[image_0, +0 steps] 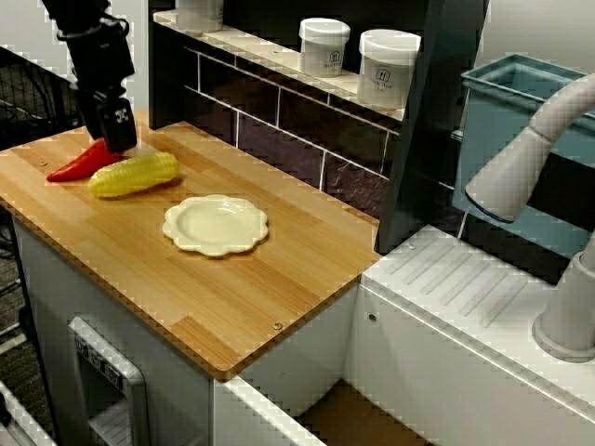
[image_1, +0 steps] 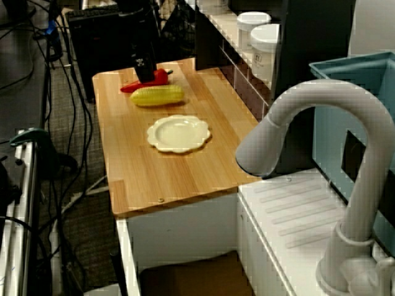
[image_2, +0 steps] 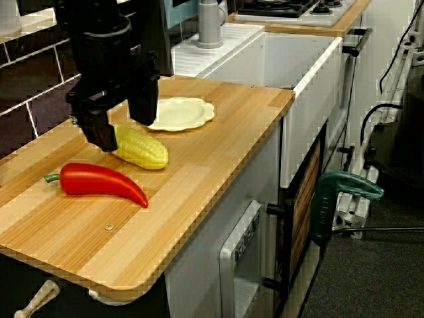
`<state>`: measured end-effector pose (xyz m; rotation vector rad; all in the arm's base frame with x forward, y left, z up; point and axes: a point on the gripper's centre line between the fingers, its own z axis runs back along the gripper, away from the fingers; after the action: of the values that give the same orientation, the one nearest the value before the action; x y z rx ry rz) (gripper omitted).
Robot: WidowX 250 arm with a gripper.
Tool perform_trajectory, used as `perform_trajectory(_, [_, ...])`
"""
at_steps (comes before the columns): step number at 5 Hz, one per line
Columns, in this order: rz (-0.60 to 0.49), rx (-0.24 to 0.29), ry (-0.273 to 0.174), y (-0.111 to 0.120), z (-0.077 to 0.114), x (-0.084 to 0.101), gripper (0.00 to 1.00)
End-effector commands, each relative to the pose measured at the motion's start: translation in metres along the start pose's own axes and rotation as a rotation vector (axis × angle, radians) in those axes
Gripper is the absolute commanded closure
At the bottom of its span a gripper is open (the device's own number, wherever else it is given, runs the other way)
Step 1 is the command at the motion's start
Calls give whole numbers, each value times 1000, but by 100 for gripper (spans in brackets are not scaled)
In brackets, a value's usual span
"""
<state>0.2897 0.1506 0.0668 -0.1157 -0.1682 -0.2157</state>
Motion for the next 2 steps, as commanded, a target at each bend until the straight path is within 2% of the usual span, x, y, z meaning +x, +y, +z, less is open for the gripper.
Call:
perform_trajectory(1, [-26,43,-25,-15,8,1,0])
perform_trajectory(2, [0,41,-15,-14,-4,2,0])
